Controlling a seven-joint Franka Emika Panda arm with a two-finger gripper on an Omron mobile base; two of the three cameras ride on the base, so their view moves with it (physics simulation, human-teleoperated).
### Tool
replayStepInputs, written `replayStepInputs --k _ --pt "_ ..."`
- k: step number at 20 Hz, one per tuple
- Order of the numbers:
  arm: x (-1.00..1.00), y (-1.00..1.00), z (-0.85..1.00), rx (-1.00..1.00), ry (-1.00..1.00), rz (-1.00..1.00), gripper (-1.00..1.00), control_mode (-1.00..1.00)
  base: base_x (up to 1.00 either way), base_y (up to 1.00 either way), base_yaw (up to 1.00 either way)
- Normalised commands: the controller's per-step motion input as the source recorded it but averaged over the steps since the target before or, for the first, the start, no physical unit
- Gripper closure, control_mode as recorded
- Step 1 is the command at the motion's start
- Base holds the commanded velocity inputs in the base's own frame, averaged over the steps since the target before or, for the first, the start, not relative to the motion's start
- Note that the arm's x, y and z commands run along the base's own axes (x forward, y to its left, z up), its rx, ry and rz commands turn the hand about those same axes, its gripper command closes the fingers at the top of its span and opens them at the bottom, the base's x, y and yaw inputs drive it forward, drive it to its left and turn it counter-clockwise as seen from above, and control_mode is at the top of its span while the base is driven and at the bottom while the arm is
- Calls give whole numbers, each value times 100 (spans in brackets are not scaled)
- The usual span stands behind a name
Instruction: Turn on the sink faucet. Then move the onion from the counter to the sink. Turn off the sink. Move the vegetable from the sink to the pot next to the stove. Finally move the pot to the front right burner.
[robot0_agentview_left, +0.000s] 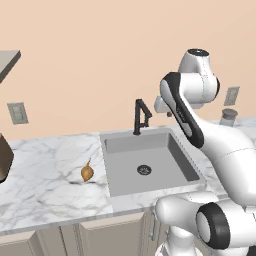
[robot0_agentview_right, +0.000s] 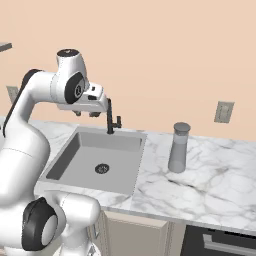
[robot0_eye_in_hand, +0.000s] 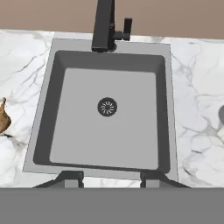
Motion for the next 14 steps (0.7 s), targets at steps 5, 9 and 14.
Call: replayStepInputs --k 5,9,14 --pt "-7 -5 -1 0 -5 0 -100 -100 0 0 0" --pt "-1 -23 -9 0 -11 2 -100 -100 0 0 0" --pt "0 -32 -16 3 -12 10 -100 -100 0 0 0"
